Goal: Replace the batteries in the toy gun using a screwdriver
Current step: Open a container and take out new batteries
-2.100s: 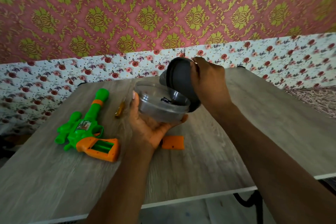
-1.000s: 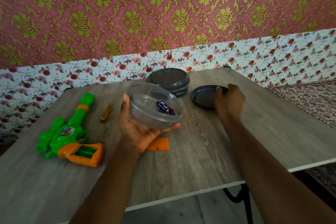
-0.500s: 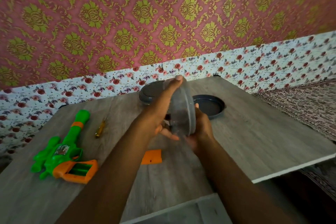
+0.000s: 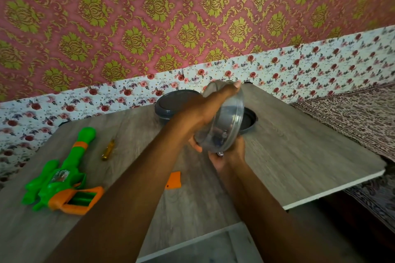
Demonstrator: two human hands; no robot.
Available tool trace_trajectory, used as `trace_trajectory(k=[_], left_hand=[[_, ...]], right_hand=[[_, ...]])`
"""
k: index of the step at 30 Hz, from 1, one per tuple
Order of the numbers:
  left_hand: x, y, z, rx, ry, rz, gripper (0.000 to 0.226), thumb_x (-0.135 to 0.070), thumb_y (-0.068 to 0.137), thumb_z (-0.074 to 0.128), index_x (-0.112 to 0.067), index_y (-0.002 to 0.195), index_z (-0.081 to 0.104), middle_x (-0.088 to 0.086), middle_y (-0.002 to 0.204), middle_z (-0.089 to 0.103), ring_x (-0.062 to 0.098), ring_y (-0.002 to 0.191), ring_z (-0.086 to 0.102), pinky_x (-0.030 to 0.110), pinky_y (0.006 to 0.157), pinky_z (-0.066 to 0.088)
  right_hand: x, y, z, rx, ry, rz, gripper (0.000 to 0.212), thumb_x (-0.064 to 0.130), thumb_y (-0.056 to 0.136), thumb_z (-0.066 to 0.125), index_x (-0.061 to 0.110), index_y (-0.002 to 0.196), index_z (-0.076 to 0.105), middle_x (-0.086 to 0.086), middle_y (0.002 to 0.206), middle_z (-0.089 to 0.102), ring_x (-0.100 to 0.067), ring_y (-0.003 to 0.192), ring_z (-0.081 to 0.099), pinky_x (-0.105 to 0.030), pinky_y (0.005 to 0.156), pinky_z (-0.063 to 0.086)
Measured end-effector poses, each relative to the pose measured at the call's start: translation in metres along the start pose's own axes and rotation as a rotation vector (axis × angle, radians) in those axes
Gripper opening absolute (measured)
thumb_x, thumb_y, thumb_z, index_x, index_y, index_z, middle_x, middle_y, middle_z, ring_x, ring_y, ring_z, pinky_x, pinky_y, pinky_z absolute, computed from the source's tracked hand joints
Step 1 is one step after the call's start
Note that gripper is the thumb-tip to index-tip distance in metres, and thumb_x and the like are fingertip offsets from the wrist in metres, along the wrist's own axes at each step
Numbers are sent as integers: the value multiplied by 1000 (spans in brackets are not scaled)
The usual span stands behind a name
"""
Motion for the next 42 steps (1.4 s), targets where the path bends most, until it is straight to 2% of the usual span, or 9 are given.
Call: trace_trajectory(k=[2,5,8,14,20,22,28,35,42], left_hand=[[8,-1,-8,-26,-112,-26,53,-78,86,49,-31,109,58,14,123,65,28,86,66,46,76,59],[34,-4,-25,-59,-377,-106,69,-84,74,57,-30,118,62,15,112,69,40,91,71,69,74,57],[65,-5,-38,37,-769,-115,78,-80,74,61,-25,128,66,19,124,70,50,107,68,82,83,45],[114,-4,-46,-71,-1142,-131,57,-57,87,57,-15,124,72,22,123,71,51,113,65,77,90,45],[105,10,-55,-222,-977,-42,51,-33,83,64,-4,124,71,22,118,72,43,117,65,69,97,48],[106,17,-56,-259,-869,-72,29,-19,82,63,-4,103,76,20,101,75,38,99,71,63,93,54],[123,37,-55,-441,-747,-154,38,-23,79,62,-8,112,73,17,98,75,36,96,72,53,85,60],[137,50,-37,-609,-621,-165,41,-20,83,53,-2,117,66,23,110,69,37,96,67,42,75,55],[131,57,-30,-600,-320,-186,41,-17,96,46,-3,134,51,23,133,58,39,115,58,44,96,51]], right_hand=[[2,5,-3,-24,40,3,39,23,108,42,3,82,64,-8,62,71,-21,58,71,-26,51,58],[-3,10,-7,-92,-49,-14,19,10,102,53,-2,101,67,-16,84,69,-26,75,69,-38,75,61],[0,8,-4,-153,-78,-78,17,-6,99,52,-8,111,64,-9,64,66,-26,75,66,-49,95,55],[-1,10,-10,-274,-215,-157,27,9,100,63,2,74,65,-12,65,60,-23,57,58,-41,69,56],[-2,14,-13,-257,-324,-166,11,-1,91,68,-12,87,69,-19,77,66,-34,76,66,-64,83,59],[-3,16,-12,-288,-371,-191,13,1,92,68,-7,81,71,-17,77,69,-33,76,69,-59,83,61],[13,16,-16,-421,-402,-403,19,6,103,55,5,87,65,0,72,69,-19,73,74,-42,84,64],[21,6,-13,-275,-229,-336,21,13,106,51,0,92,60,-14,72,70,-15,42,55,-22,38,42],[31,2,-9,48,-90,-55,29,7,101,42,-2,82,60,-14,66,62,-13,39,46,-19,31,28]])
Point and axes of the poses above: each hand's wrist, its own y-axis towards the middle knuckle, its own z-axis out of the palm, x = y × z, the point moved 1 cm from there along y, towards the middle knuckle
